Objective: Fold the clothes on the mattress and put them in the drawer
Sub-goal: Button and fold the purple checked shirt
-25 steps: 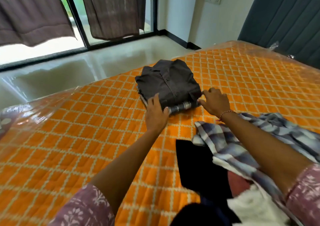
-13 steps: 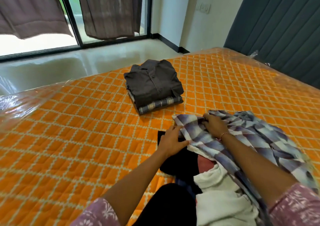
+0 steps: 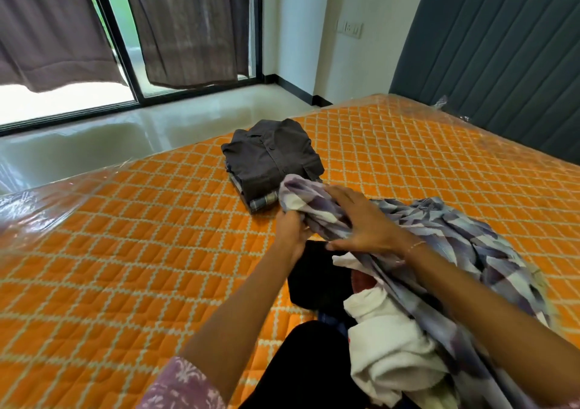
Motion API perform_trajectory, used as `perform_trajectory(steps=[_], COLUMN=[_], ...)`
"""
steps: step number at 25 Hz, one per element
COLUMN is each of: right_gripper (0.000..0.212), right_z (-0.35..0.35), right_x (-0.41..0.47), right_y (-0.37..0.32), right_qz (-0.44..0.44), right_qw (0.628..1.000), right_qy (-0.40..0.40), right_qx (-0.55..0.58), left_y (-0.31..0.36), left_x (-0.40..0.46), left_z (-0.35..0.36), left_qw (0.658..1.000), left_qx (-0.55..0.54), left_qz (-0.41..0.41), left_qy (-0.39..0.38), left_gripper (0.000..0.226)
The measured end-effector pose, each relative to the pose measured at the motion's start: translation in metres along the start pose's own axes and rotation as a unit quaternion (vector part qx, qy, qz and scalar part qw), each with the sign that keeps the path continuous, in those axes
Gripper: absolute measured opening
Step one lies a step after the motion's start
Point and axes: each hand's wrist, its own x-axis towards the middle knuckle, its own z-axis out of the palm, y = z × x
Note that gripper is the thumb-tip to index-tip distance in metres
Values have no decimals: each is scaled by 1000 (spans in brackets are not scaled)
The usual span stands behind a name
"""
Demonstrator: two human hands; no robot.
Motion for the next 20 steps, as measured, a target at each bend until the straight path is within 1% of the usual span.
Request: perform_trajectory(steps=[1, 2, 3, 4, 5, 6, 7, 8, 9, 10, 11, 12, 13, 14, 15, 16, 17, 18, 19, 20], right_gripper=[101, 102, 95, 81, 59, 36, 24, 21, 21, 22, 24, 25, 26, 27, 26, 23, 17, 13, 21, 38], right_z=[-8, -14, -16, -16, -14, -10, -5, 0, 4, 6, 7, 8, 11, 16, 21, 25, 29, 29, 29, 28], right_x=[-18, -37, -53, -65, -70, -66, -58, -49, -36, -21, -6, 9, 23, 35, 45, 53, 57, 58, 56, 50], right_y=[11, 23, 30, 34, 32, 24, 12, -5, -23, -42, -62, -82, -107, -136, -163, -189, -211, -224, -229, -227], right_qz=[38, 85, 120, 145, 155, 145, 141, 138, 130, 118, 105, 93, 72, 38, -3, -47, -84, -114, -140, -167], right_qw=[997, 988, 981, 978, 979, 980, 978, 978, 979, 978, 973, 969, 967, 968, 966, 962, 957, 956, 959, 965], right_qy=[-70, -126, -151, -143, -105, -49, 9, 59, 107, 154, 197, 227, 243, 244, 239, 229, 215, 191, 162, 131], right_qx=[-25, -28, -33, -49, -80, -124, -152, -145, -113, -82, -62, -39, 0, 49, 97, 139, 174, 193, 185, 154], left_y=[17, 34, 51, 64, 74, 80, 83, 83, 83, 84, 84, 81, 82, 83, 80, 81, 87, 94, 100, 112], left_x=[2, 5, 6, 6, 6, 2, 0, -7, -13, -23, -32, -42, -56, -71, -77, -85, -91, -99, -97, -99], left_z=[-13, -28, -45, -59, -71, -81, -89, -99, -108, -115, -122, -124, -120, -114, -109, -102, -96, -92, -94, -102], left_qw=[1000, 999, 998, 997, 994, 991, 986, 982, 976, 957, 914, 871, 837, 814, 804, 834, 899, 945, 965, 969], left_qx=[-15, -29, -41, -55, -67, -80, -71, -44, 40, 186, 345, 455, 511, 534, 541, 493, 383, 261, 166, 121], left_qz=[9, 18, 28, 36, 37, 32, 26, 18, 16, 38, 93, 159, 194, 200, 203, 197, 193, 194, 200, 204], left_qy=[7, 14, 30, 51, 75, 106, 148, 185, 213, 221, 192, 96, -27, -116, -144, -147, -91, -19, 37, 71], left_gripper=[22, 27, 34, 38, 40, 40, 41, 44, 55, 75, 95, 109, 115, 117, 113, 97, 69, 32, 15, 18])
